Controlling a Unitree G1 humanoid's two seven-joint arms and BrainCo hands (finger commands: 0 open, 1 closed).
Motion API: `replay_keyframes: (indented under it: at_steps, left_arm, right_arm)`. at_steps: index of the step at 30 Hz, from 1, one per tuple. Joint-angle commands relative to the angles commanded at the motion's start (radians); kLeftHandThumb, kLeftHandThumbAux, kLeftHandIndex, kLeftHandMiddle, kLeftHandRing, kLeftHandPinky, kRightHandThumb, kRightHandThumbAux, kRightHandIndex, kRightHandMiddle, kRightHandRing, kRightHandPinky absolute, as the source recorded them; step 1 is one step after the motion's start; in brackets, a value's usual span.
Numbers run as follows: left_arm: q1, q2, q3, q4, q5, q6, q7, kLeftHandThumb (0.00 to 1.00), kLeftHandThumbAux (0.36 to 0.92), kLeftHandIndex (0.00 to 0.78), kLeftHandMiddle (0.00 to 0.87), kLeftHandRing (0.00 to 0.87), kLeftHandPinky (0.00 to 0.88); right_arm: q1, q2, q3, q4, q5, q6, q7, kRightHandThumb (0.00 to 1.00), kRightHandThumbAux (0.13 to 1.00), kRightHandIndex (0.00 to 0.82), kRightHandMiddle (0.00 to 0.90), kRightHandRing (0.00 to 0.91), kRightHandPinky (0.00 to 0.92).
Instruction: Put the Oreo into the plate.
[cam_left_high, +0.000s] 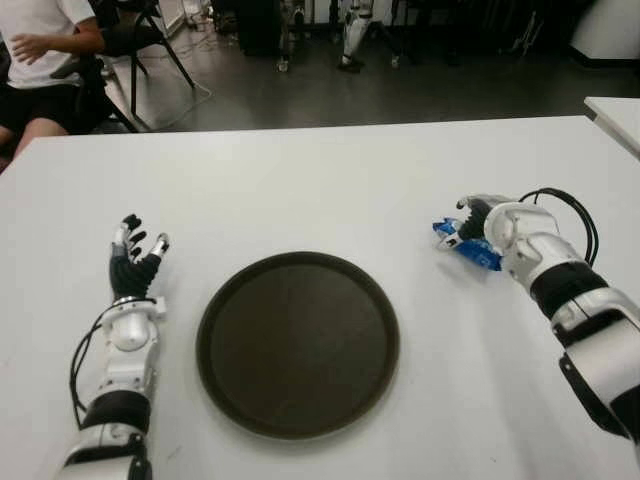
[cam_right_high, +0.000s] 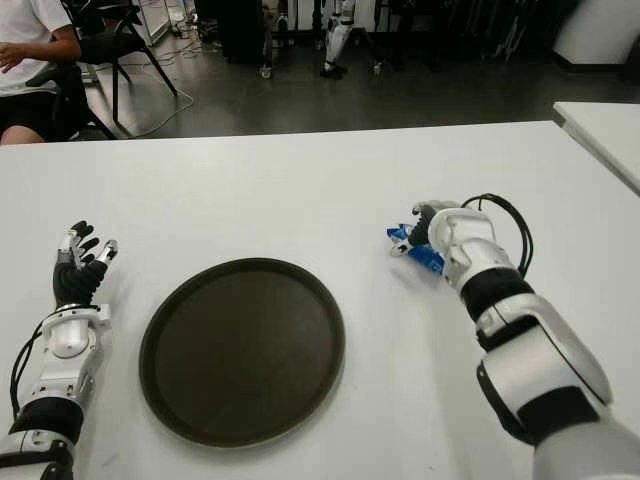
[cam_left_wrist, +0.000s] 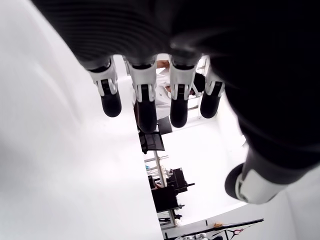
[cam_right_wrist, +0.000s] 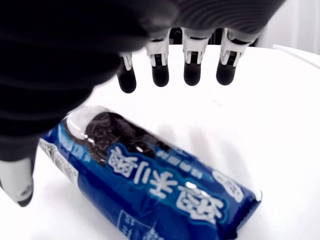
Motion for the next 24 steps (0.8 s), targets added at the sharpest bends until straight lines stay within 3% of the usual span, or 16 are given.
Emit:
replay_keyframes:
  at_steps: [14,24]
  left_arm:
    - [0.006,0.003,-0.006,-0.016,0.016,0.003,0.008,0.255,0.648,0.064,0.104,0.081,0.041]
    - [0.008,0.0,0.001,-0.037,0.002,0.031,-0.002,0.259,0.653,0.059,0.104,0.077,0.034]
  right_arm:
    - [-0.012,0.025,-0.037,0.046,0.044,-0.004,0.015,0.0,0.547,0.064,0.069,0.055,0.068]
    - [-0.006,0.023,-0.032,0.052,0.05,0.003,0.038,0.0,0.535,0.071,0.072,0.06,0.082]
